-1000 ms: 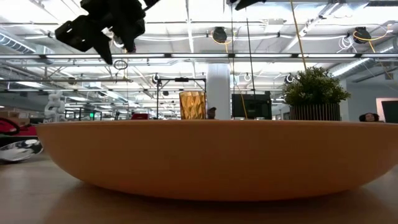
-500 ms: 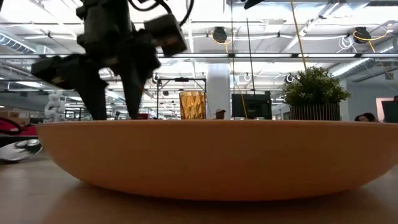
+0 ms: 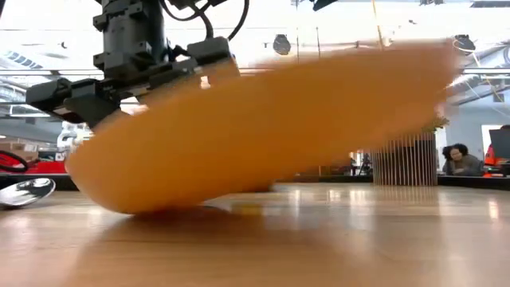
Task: Pick and place plate/cup/fork/spoon on tray
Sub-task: Put the orange plate on the black serving tray to the bottom left of the yellow cup
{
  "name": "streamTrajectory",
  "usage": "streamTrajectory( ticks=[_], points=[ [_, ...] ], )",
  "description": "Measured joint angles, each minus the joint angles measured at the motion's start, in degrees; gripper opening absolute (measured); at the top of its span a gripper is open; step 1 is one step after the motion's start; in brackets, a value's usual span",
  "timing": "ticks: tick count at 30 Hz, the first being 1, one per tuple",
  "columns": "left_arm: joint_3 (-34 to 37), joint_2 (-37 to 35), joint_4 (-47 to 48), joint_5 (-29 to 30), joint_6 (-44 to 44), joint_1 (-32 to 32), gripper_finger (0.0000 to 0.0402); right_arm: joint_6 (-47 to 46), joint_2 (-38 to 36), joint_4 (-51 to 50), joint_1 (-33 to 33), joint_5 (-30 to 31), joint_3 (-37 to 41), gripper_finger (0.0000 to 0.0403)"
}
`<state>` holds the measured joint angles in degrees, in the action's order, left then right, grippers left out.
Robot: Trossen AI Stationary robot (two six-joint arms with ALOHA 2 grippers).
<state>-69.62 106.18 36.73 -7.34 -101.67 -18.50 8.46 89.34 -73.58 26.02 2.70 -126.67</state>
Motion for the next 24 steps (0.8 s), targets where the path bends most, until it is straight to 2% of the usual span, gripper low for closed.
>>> streamTrajectory(
  ticks=[15,24],
  points=[
    [-0.1,-1.9,0.7,0.0,0.8,0.5,0.0186,-0.3,0.0,1.9,0.0,0.0,0.0,0.0233],
    [0.0,-4.3,5.8,3.5,2.8,0.9,0.0186,-0.3,0.0,6.4,0.0,0.0,0.6,0.0233]
  ],
)
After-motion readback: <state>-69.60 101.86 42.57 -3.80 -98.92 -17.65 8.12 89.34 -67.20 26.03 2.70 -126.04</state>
